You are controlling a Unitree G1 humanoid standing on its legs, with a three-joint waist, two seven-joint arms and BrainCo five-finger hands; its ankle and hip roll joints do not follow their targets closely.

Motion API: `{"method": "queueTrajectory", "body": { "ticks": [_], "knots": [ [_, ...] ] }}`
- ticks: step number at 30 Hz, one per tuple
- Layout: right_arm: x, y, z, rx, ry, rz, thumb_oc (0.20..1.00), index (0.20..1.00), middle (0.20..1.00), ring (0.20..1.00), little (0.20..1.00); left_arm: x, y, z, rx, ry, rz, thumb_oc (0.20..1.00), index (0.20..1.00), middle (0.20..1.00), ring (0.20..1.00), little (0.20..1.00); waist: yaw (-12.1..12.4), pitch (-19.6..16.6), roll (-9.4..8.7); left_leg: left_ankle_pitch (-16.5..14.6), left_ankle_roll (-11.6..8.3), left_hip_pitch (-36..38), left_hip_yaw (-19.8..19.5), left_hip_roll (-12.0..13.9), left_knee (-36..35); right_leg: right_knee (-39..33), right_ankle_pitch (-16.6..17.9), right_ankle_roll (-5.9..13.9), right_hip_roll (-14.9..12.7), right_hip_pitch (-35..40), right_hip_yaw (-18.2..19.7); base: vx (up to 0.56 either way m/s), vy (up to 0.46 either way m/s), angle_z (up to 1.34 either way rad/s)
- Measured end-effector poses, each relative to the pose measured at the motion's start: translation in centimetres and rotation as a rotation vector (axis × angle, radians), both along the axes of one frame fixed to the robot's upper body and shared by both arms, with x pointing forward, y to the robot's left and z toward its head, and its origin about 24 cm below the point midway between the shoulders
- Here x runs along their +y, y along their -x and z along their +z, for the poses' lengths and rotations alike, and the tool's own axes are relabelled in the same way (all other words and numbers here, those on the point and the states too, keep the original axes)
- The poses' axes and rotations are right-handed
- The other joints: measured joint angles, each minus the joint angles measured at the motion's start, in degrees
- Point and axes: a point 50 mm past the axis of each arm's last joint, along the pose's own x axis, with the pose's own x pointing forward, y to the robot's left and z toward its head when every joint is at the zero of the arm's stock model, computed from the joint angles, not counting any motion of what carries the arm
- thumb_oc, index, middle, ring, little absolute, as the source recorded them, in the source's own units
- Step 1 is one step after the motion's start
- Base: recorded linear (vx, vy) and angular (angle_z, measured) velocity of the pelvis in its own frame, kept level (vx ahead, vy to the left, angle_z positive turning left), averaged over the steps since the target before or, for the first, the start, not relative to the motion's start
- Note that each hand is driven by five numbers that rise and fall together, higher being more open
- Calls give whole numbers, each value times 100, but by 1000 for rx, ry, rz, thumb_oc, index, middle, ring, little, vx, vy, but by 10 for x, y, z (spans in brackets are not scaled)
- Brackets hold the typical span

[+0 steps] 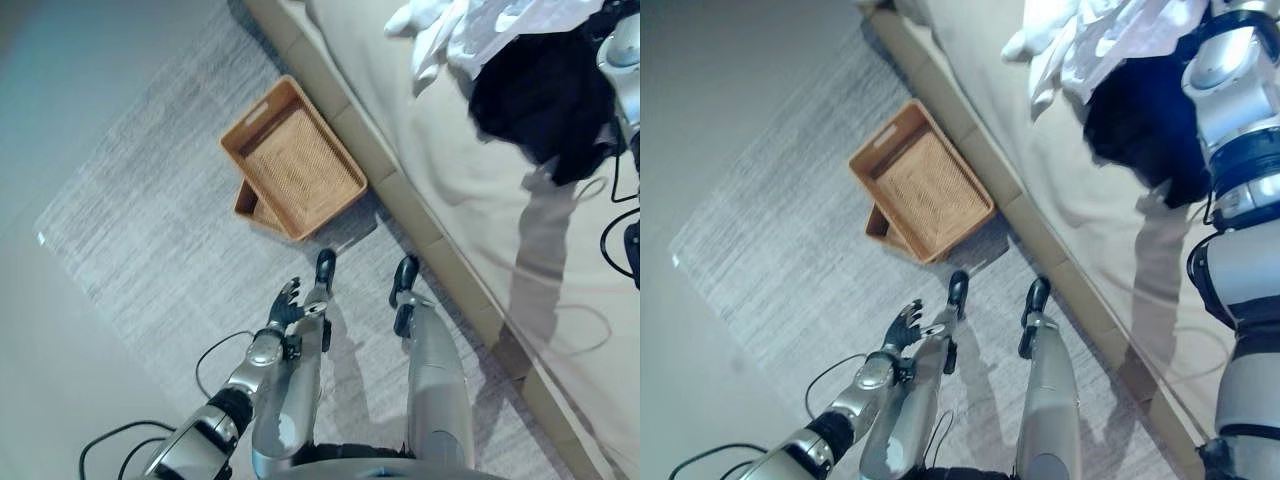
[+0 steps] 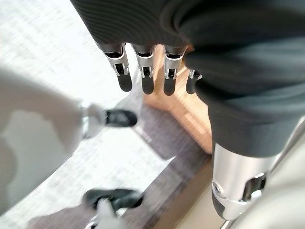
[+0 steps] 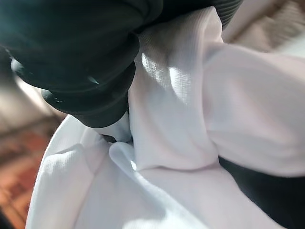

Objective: Pick up clothes into the bucket

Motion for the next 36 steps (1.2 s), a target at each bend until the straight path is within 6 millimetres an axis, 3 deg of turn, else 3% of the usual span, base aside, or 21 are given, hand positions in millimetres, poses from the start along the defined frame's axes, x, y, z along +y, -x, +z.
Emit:
{"method": "queueTrajectory", "body": {
  "ticks": [5,8,11,15,18,21,24,28,36],
  "knots": [
    [20,9,15,-94,30,93,200,200,200,200,200,27,7,-3,7,-22,74,1000,1000,1000,1000,1000,-132,-85,-267,-133,22,603,304,144,-96,-568,193,114,202,678,214,63,26,-32],
    [29,15,21,-135,41,141,200,200,200,200,200,34,7,9,-55,-4,77,1000,1000,1000,1000,1000,-132,-133,-369,-199,43,1068,476,182,-217,-873,300,136,284,1133,367,117,36,-36],
    [43,21,23,-173,74,201,200,200,200,200,200,41,1,40,-204,11,38,1000,1000,1000,1000,1000,-130,-305,-428,-297,61,1521,630,238,-327,-1186,397,134,367,1633,477,81,11,-27],
    [48,28,26,-194,106,237,200,200,200,200,200,44,-17,110,-490,39,-28,1000,1000,1000,1000,1000,-130,-477,-452,-301,78,2120,734,267,-594,-1566,585,103,426,2248,486,82,15,-11],
    [46,21,16,-131,111,236,200,200,200,200,200,36,-28,161,-690,82,-85,1000,1000,1000,1000,1000,-173,-836,-446,-302,77,2313,755,283,-749,-1908,668,139,450,2535,473,70,1,0],
    [45,10,4,-48,124,230,200,200,200,200,200,26,-34,182,-763,114,-125,1000,1000,1000,1000,1000,-264,-1082,-452,-306,69,2572,801,296,-895,-2218,734,165,472,2868,478,72,-7,-1],
    [30,-7,-15,74,65,173,200,200,200,200,200,14,-32,200,-829,171,-181,1000,1000,1000,1000,1000,-285,-1450,-498,-307,68,2861,896,319,-1096,-2664,862,203,511,3235,498,67,-9,-10],
    [10,-14,-28,145,-15,112,200,200,200,200,200,11,-27,195,-805,190,-208,1000,1000,1000,1000,1000,-296,-1747,-511,-320,51,3185,935,340,-1181,-2886,925,208,551,3604,524,58,-1,-8],
    [-14,-14,-36,167,-117,66,200,200,200,200,200,22,-2,134,-558,180,-173,1000,1000,1000,1000,1000,-414,-2092,-514,-375,8,3294,1028,406,-1185,-2890,920,210,617,3672,607,19,1,-6]
  ]
}}
